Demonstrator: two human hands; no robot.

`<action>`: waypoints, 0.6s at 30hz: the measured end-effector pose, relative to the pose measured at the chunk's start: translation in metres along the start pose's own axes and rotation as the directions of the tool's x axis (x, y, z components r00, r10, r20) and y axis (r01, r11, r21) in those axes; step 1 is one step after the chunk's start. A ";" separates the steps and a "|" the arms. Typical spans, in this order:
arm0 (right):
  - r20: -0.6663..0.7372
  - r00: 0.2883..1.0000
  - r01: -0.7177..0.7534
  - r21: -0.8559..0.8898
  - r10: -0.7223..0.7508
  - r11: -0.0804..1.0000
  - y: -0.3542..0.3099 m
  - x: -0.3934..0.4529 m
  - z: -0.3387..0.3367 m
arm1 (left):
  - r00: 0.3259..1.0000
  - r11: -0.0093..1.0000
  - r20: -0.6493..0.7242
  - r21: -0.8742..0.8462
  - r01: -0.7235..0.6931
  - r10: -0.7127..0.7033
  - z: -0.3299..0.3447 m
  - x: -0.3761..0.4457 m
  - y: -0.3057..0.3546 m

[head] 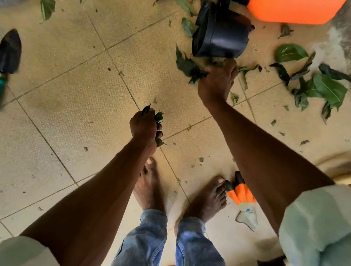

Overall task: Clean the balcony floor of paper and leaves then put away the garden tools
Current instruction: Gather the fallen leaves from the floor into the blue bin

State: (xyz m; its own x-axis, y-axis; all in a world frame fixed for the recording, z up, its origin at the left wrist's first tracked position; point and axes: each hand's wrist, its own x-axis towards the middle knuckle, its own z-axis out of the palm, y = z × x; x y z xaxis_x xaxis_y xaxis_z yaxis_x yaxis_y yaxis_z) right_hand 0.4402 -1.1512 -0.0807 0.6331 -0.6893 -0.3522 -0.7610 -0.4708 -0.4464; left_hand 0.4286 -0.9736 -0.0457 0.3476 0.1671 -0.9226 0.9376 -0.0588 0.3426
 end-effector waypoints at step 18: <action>0.067 0.998 -0.017 0.090 0.011 0.996 0.056 -0.039 -0.023 | 0.999 0.996 0.032 0.088 0.005 -0.008 0.028 -0.011 -0.006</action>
State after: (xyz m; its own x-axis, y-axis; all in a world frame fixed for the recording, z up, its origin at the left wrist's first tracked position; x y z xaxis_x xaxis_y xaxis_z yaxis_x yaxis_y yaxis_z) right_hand 0.3700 -1.1635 -0.0727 0.6328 -0.6562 -0.4111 -0.7557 -0.4075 -0.5127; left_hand 0.4192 -1.0025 -0.0429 0.3399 0.1359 -0.9306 0.9360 -0.1445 0.3208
